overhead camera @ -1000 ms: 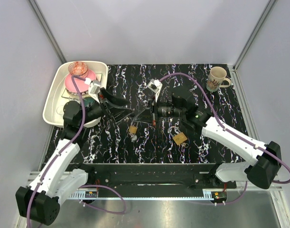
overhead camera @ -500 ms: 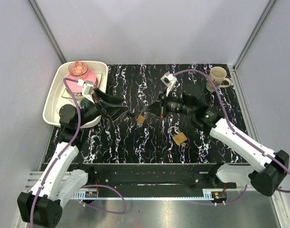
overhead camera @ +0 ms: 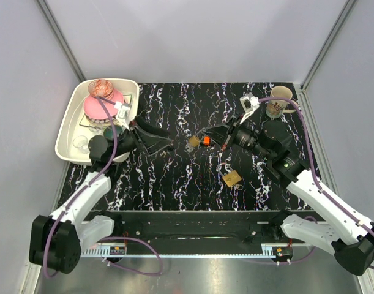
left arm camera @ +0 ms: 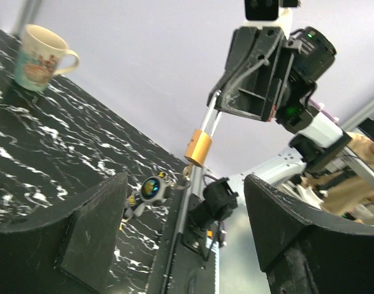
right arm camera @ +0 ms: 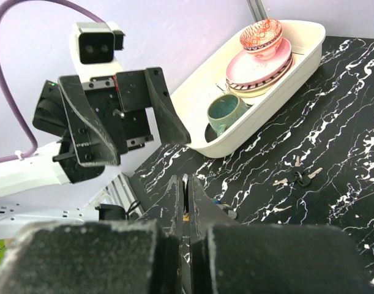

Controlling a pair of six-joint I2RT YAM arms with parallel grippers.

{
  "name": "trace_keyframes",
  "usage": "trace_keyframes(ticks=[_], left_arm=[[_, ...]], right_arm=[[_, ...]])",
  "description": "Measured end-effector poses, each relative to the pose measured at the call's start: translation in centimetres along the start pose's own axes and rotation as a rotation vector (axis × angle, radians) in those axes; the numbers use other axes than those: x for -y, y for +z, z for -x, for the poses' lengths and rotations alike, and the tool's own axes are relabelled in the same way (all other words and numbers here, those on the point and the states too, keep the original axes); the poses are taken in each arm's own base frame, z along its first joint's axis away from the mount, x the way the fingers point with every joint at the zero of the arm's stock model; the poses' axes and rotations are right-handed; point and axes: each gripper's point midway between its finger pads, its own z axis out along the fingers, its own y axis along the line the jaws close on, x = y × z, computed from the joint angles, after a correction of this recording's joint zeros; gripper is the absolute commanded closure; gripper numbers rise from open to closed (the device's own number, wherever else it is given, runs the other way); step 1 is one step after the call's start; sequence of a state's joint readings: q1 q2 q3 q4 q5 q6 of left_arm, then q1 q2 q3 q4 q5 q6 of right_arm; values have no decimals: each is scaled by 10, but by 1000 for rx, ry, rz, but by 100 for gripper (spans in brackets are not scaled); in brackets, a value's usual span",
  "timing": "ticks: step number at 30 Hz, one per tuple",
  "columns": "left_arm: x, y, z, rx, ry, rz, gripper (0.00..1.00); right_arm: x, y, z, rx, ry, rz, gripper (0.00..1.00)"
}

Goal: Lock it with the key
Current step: Lock the lock.

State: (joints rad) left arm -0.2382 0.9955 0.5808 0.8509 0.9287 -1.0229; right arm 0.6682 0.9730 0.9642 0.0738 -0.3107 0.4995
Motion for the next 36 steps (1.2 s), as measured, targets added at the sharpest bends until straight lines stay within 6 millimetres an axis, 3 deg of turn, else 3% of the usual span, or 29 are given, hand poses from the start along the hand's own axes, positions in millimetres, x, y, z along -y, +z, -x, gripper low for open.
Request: trace_keyframes(ticks=[7, 10, 15, 25, 36], left_arm=[[10, 20, -28, -91, -45, -90, 24], [11, 26, -34, -122, -28, -99, 32], [15, 34, -41, -152, 8, -125, 55], [5, 43, -50, -188, -22, -126, 100], [17, 45, -41, -163, 14, -178, 100]], right_arm=[[-3, 2, 6, 28, 25, 10, 100], [-3, 2, 7, 30, 29, 11, 100], [-3, 3, 6, 28, 37, 13, 100], [-4, 4, 4, 18, 47, 18, 100], [-8, 3, 13, 50, 34, 39, 100]])
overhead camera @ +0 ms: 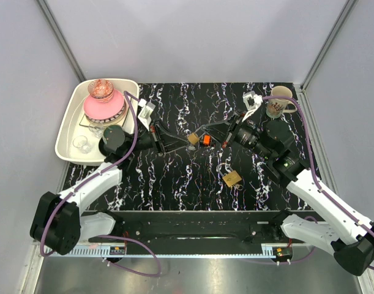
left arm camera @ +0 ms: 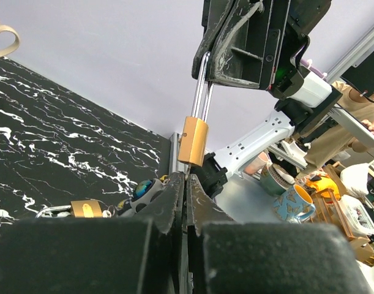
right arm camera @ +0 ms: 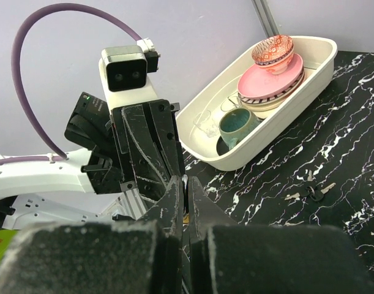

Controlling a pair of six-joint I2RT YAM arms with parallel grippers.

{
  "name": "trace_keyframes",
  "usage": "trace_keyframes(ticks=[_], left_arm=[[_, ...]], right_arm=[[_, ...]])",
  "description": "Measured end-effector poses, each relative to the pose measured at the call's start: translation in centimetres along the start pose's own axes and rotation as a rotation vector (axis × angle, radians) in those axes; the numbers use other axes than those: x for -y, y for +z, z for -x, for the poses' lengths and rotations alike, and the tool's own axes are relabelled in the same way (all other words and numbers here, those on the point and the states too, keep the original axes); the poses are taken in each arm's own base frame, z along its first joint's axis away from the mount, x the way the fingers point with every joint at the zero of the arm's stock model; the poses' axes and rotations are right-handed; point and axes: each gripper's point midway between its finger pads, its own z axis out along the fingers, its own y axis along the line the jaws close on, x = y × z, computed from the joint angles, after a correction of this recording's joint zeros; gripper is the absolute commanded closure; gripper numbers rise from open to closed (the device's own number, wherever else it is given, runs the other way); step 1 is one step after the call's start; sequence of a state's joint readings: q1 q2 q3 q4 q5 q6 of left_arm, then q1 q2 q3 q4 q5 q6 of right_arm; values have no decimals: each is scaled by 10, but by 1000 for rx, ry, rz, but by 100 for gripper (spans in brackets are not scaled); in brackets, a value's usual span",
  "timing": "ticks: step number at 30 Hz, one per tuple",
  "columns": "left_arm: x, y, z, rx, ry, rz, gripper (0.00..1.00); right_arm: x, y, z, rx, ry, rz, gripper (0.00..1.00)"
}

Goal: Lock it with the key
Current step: Lock the lock.

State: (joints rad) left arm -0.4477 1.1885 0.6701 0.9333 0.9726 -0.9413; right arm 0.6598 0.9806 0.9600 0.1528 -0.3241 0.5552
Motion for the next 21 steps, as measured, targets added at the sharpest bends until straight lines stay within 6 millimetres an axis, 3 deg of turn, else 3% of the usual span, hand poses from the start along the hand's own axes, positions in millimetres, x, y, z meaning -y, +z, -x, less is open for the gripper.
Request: trace_keyframes(ticks=[14, 21], left_arm=[[-1, -15, -14, 9, 20, 43, 100], [-16, -42, -46, -6, -25, 135, 100]], right_arm=[[1, -1, -10, -43, 11, 2, 100], [3, -1, -8, -38, 10, -4, 100]])
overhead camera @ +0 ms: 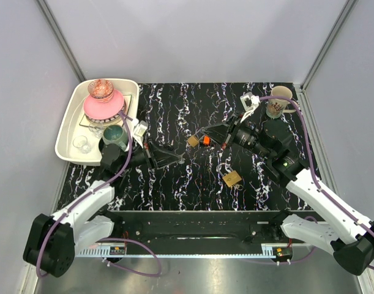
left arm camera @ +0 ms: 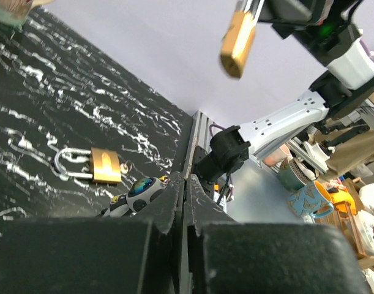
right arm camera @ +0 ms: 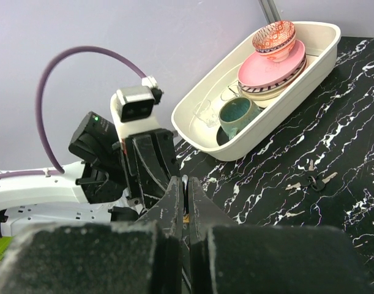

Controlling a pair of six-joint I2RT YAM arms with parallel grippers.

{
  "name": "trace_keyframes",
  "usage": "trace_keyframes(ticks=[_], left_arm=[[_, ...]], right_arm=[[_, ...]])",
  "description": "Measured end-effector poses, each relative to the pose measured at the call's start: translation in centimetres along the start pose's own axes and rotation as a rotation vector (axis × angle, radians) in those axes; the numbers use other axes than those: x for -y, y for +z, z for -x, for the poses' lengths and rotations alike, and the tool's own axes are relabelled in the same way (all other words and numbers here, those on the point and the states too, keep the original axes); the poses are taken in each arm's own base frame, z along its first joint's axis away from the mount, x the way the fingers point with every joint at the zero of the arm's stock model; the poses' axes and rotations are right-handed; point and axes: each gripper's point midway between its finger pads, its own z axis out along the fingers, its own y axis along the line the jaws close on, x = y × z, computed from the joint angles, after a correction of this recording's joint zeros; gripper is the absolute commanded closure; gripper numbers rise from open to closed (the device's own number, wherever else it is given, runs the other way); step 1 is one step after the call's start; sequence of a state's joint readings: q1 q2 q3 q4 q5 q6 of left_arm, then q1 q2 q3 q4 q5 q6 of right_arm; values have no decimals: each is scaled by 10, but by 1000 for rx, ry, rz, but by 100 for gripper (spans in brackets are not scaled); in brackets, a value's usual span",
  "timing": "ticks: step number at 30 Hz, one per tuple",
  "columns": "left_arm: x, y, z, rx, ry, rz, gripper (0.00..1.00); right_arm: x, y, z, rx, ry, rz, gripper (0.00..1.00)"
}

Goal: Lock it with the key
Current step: Lock the lock, then place the key at the center of the board.

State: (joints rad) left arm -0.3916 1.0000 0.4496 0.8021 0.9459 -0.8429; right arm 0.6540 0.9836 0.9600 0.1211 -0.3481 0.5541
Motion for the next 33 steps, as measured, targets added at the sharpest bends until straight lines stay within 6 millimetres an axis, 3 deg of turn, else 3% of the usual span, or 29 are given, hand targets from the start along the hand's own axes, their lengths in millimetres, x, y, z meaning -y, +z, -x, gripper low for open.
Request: trace_keyframes(ticks=[5, 9, 17, 24, 28, 32, 33], left_arm=[[-13, -15, -24, -19, -42, 79, 100], [-25, -22, -27, -14, -24, 176, 100], [-83, -39, -35, -53, -67, 500, 100], [-132, -58, -74, -192, -190, 709, 97], [-153, -68, -99, -273, -259, 787, 89], [-167, -75, -114, -320, -292, 841, 68], [-169, -76, -116, -326, -294, 849, 52]], right_arm=[[0, 0, 0, 0, -4, 0, 100], [2, 1, -1, -4, -2, -3, 100], [19, 5, -19, -34, 4, -38, 100], [66, 11, -81, -152, 60, -124, 100], [98, 18, -124, -243, 103, -181, 100], [124, 21, -163, -333, 150, -227, 100], [128, 22, -171, -351, 160, -235, 100]])
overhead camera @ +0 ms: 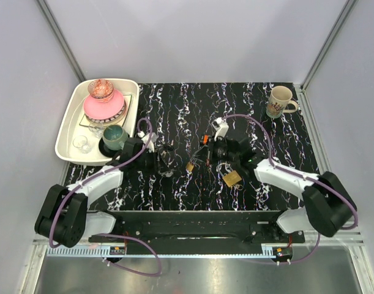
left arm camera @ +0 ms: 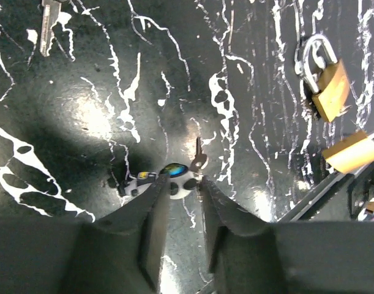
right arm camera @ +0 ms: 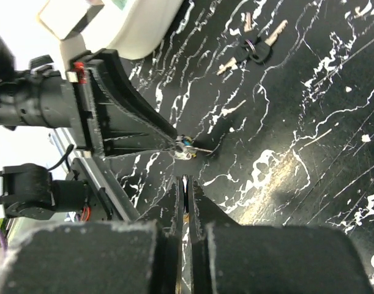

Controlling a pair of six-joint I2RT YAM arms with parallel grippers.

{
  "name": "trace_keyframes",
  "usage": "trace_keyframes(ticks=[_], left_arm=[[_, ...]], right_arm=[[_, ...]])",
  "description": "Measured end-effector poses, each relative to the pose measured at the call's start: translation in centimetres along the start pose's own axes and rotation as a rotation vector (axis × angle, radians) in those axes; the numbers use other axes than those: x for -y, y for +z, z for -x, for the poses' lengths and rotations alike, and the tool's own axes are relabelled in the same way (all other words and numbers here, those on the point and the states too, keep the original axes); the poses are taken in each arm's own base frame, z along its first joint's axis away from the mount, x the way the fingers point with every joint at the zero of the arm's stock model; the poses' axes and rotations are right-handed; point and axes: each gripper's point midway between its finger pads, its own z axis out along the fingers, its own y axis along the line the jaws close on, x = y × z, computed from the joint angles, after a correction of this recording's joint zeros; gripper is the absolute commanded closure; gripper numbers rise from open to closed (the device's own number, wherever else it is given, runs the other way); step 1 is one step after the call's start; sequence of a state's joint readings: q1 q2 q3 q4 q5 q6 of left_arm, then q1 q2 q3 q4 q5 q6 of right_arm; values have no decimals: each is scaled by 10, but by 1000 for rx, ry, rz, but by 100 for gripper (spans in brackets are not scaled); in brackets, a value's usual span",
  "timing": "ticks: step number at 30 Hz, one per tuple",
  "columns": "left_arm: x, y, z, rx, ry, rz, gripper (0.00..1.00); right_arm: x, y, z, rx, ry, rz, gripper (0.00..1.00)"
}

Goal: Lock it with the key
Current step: Place the key at the center of the board.

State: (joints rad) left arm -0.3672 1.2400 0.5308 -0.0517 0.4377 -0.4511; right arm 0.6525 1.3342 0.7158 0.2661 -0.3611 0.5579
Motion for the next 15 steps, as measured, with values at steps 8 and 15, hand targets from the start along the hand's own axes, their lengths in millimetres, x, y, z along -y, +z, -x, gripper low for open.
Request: trace_keyframes(ticks=[8, 15], left_arm=[[-4, 1, 7, 32, 14, 26, 23], [16, -21, 35, 167, 65, -14, 19]], right_arm=[[40, 29, -41, -114, 83, -75, 100], [69, 46, -72, -213, 141, -150, 84]])
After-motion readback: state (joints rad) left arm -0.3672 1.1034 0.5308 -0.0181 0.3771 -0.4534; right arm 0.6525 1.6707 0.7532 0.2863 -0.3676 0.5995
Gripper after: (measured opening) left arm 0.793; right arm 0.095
